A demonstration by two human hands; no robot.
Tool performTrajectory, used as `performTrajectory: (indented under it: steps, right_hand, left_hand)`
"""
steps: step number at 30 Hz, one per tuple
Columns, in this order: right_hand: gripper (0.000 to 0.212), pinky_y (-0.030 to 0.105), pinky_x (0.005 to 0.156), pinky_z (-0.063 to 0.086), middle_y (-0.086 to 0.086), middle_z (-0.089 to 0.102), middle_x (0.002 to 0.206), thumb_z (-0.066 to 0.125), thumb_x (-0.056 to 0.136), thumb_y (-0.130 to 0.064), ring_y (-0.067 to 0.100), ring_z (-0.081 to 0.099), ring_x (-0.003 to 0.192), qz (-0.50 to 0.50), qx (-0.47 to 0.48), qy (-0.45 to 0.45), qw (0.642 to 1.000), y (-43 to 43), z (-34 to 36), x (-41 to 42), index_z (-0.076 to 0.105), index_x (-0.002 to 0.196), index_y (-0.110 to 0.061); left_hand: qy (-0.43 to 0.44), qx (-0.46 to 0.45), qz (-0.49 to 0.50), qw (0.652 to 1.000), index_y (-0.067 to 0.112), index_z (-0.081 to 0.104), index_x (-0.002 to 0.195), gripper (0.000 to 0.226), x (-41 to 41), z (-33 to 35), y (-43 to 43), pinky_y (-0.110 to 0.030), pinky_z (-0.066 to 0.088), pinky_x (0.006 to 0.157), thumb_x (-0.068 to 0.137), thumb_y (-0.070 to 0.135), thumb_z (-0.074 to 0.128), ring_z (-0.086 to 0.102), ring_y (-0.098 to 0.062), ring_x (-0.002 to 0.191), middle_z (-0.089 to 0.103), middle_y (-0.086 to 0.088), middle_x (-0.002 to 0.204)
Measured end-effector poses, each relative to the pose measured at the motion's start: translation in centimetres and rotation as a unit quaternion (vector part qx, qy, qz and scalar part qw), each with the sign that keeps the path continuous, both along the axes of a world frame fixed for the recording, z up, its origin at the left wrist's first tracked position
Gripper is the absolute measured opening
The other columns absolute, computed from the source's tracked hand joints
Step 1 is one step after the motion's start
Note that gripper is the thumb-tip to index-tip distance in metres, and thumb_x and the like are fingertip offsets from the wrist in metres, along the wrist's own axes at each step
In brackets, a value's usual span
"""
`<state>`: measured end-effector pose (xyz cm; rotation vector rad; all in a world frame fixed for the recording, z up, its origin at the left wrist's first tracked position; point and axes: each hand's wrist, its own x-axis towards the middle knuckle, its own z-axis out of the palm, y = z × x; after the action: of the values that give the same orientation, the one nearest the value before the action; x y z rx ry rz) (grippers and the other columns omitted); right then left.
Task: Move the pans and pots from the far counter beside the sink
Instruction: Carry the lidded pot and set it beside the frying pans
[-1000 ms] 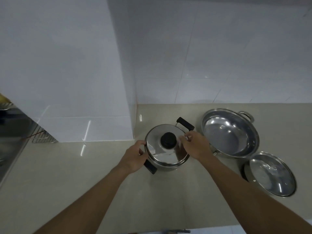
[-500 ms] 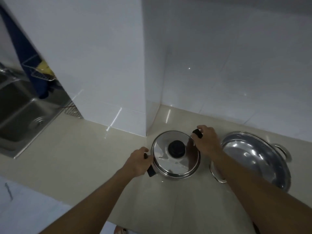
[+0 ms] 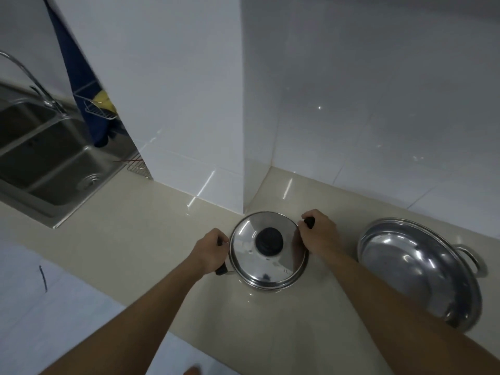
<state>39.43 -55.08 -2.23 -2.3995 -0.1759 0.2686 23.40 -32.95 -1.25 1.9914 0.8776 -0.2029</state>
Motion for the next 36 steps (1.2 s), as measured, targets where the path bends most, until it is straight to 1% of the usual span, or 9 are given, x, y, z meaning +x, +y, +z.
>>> performTrajectory:
  steps: [3,5,7,10,16,21,28,32,36]
  right_hand:
    - [0.013,0.02,0.079,0.039,-0.004,0.07,0.1,0.066,0.086,-0.021,0.018,0.063,0.094,0.013,0.022,0.001,1.0,1.4,0.1,-1.3,0.069,0.099,-0.023]
    - [0.007,0.021,0.077,0.041,-0.007,0.068,0.092,0.067,0.086,-0.022,0.018,0.063,0.09,0.018,0.03,0.002,0.999,2.8,0.3,-2.6,0.069,0.092,-0.023]
    - [0.002,0.023,0.074,0.043,-0.011,0.065,0.083,0.068,0.085,-0.027,0.016,0.062,0.083,0.021,0.042,-0.003,0.999,4.5,0.5,-4.2,0.067,0.085,-0.025]
    - [0.007,0.024,0.071,0.042,-0.013,0.064,0.077,0.069,0.084,-0.032,0.013,0.059,0.077,0.023,0.065,-0.015,0.998,7.5,1.0,-6.7,0.066,0.081,-0.027]
    - [0.016,0.026,0.074,0.05,-0.015,0.064,0.076,0.076,0.078,-0.039,0.011,0.063,0.077,0.054,0.106,-0.005,0.993,16.5,2.5,-12.4,0.068,0.084,-0.027]
    - [0.03,0.029,0.075,0.053,-0.008,0.069,0.079,0.079,0.074,-0.047,0.012,0.065,0.081,0.108,0.123,0.009,0.986,26.1,4.0,-18.0,0.067,0.092,-0.026]
    - [0.031,0.025,0.074,0.048,-0.011,0.065,0.084,0.078,0.076,-0.047,0.013,0.063,0.085,0.183,0.141,0.003,0.973,39.1,5.9,-25.9,0.067,0.095,-0.025]
    - [0.033,0.032,0.08,0.053,-0.005,0.068,0.089,0.077,0.078,-0.046,0.016,0.064,0.087,0.236,0.142,-0.001,0.961,45.8,6.9,-29.3,0.068,0.097,-0.021]
    - [0.031,0.031,0.074,0.053,-0.005,0.068,0.088,0.077,0.077,-0.047,0.016,0.064,0.084,0.287,0.142,-0.004,0.947,52.6,7.1,-31.7,0.068,0.092,-0.021]
  left_hand:
    - [-0.003,0.005,0.025,1.0,0.016,0.057,0.092,0.013,-1.7,0.2,1.4,-0.021,0.043,0.052,0.095,0.022,0.046,0.061,-0.011,0.054,0.062,-0.002,0.075]
    - [-0.007,0.002,0.037,0.999,0.016,0.056,0.091,0.016,-3.2,0.5,2.5,-0.021,0.044,0.044,0.094,0.023,0.042,0.06,-0.012,0.041,0.064,-0.006,0.072]
    - [-0.022,-0.01,0.055,0.998,0.016,0.056,0.088,0.017,-4.8,0.7,3.7,-0.024,0.046,0.042,0.094,0.027,0.046,0.06,-0.018,0.046,0.063,-0.007,0.075]
    - [-0.048,0.0,0.077,0.996,0.018,0.056,0.085,0.024,-7.2,1.3,5.9,-0.025,0.049,0.045,0.093,0.04,0.054,0.058,-0.019,0.061,0.062,-0.005,0.08]
    - [-0.071,0.034,0.113,0.991,0.02,0.056,0.087,0.025,-14.3,2.8,13.6,-0.018,0.044,0.04,0.091,0.045,0.058,0.06,-0.015,0.062,0.064,-0.002,0.08]
    - [-0.081,0.031,0.172,0.981,0.02,0.055,0.091,0.029,-21.6,4.0,21.5,-0.021,0.046,0.04,0.091,0.049,0.057,0.061,-0.017,0.069,0.063,-0.004,0.087]
    - [-0.082,0.089,0.244,0.962,0.021,0.055,0.088,0.027,-31.4,6.2,31.4,-0.026,0.049,0.045,0.091,0.048,0.055,0.063,-0.017,0.073,0.063,-0.001,0.085]
    - [-0.072,0.147,0.282,0.945,0.018,0.055,0.092,0.03,-35.8,7.0,35.7,-0.035,0.053,0.07,0.094,0.048,0.051,0.064,-0.019,0.081,0.066,-0.002,0.088]
    - [-0.05,0.199,0.312,0.928,0.012,0.053,0.098,0.035,-39.1,7.2,39.9,-0.039,0.054,0.076,0.096,0.047,0.048,0.062,-0.025,0.086,0.063,-0.011,0.097]
